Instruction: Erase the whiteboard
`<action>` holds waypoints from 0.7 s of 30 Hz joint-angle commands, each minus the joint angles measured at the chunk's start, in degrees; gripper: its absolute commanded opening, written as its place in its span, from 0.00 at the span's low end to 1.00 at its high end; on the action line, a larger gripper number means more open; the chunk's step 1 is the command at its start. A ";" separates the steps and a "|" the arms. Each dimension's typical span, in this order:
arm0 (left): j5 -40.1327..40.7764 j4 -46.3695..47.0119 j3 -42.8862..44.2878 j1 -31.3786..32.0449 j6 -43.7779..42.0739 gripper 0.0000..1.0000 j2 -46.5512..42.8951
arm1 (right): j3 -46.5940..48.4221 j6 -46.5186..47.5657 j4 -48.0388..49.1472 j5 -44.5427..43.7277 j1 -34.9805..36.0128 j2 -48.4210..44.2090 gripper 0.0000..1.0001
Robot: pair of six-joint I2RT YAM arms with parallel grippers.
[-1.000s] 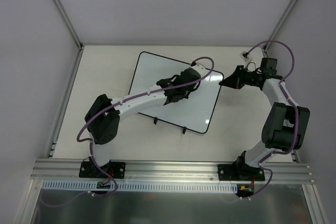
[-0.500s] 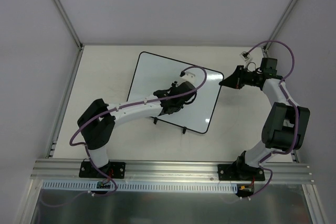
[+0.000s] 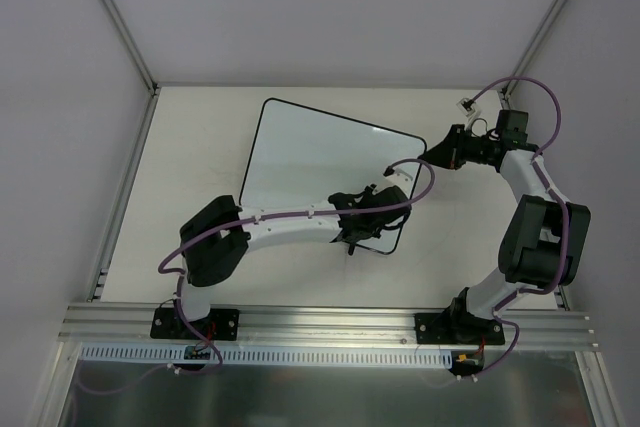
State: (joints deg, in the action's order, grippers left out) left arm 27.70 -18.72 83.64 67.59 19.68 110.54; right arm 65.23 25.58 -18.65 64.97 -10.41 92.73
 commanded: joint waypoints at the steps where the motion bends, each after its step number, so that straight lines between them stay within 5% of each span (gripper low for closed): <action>1: -2.40 0.44 2.67 -0.53 -0.87 0.00 -0.06 | 0.42 4.65 1.34 -4.85 0.83 0.00 0.00; 11: 4.89 0.18 1.45 -5.18 -8.17 0.00 -11.39 | 0.42 4.48 1.34 -5.55 0.83 -0.44 0.00; 21: 5.61 0.09 -9.89 -21.35 -8.96 0.00 -25.79 | 0.60 4.30 1.34 -7.31 0.66 -1.58 0.02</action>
State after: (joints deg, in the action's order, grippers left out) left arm 31.77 -18.24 76.55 48.66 12.23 88.58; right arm 65.23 25.54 -19.03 64.84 -10.41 92.36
